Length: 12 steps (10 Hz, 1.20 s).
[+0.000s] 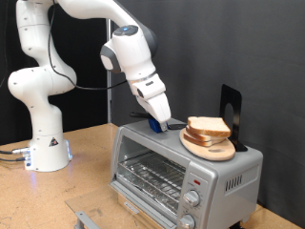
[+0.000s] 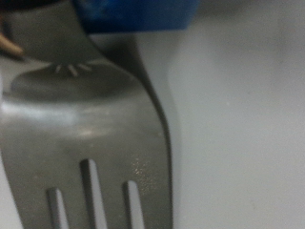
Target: Make a piece of toast with the oven
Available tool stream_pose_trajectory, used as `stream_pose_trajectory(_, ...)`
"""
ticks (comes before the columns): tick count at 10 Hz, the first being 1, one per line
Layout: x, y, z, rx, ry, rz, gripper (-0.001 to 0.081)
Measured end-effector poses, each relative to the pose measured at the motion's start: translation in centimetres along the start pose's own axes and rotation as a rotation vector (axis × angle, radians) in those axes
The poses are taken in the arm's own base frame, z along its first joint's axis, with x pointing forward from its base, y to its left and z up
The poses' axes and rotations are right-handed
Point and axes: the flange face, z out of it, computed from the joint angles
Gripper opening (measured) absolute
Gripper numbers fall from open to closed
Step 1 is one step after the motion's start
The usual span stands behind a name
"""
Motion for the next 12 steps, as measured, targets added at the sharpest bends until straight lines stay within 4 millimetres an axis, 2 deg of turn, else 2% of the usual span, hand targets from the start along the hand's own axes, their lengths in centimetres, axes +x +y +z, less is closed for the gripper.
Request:
stream_pose_trajectory(4,0.0,-0.3,-0.2,0.017,-0.014,0.001,0.0682)
stream_pose_trajectory(8,0.5,-0.5,-1.3,0.043,-0.008,0.013,0.0682)
stream_pose_trajectory(12,0.4,0.2,-1.8,0.023,-0.019,0.041,0.0682)
